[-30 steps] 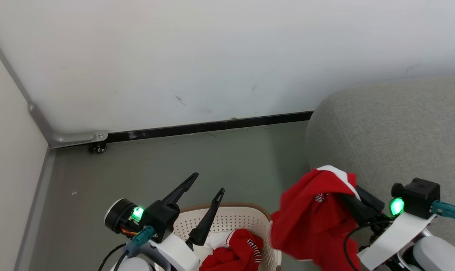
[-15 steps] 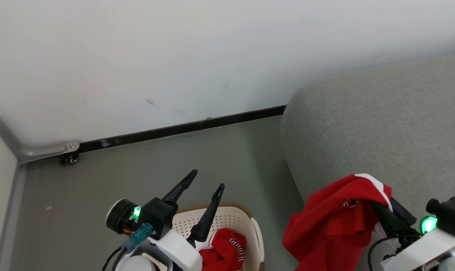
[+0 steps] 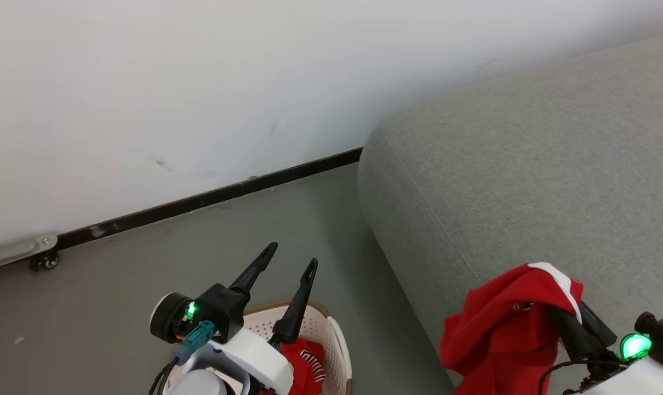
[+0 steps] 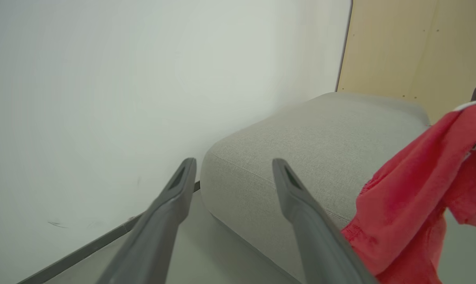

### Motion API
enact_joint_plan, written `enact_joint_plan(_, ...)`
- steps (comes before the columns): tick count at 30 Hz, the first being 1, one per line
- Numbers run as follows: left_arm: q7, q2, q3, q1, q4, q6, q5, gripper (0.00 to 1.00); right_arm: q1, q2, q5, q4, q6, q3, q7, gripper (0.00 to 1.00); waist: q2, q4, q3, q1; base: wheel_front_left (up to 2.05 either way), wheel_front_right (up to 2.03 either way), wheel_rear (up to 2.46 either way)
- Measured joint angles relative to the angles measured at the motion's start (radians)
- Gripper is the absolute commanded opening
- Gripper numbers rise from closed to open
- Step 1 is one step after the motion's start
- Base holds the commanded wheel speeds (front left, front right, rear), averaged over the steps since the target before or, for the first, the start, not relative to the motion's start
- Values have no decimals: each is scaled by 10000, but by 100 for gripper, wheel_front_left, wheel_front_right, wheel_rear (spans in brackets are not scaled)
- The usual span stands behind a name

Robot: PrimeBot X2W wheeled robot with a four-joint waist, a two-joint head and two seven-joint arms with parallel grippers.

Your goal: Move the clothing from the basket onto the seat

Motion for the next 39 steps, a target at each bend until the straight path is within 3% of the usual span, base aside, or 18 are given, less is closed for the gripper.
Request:
enact_joint_plan(17, -82, 221, 516, 15, -86, 466, 8, 100, -120, 169, -360, -1055, 0, -391, 483, 0, 0, -1210, 134, 0, 0, 0, 0)
enact_joint_plan(27, -134, 510, 815, 81, -635, 780, 29, 100, -2940, -506, 351, -1363, 0, -1402, 1195, 0, 0, -1517, 511, 0, 0, 0, 0)
enact_joint_plan(39, 111, 884, 865, 81, -1517, 1011, 376, 100, -5962, -1133, 999, -198, 0, -2115, 2353, 0, 0, -1370, 1192, 0, 0, 0, 0)
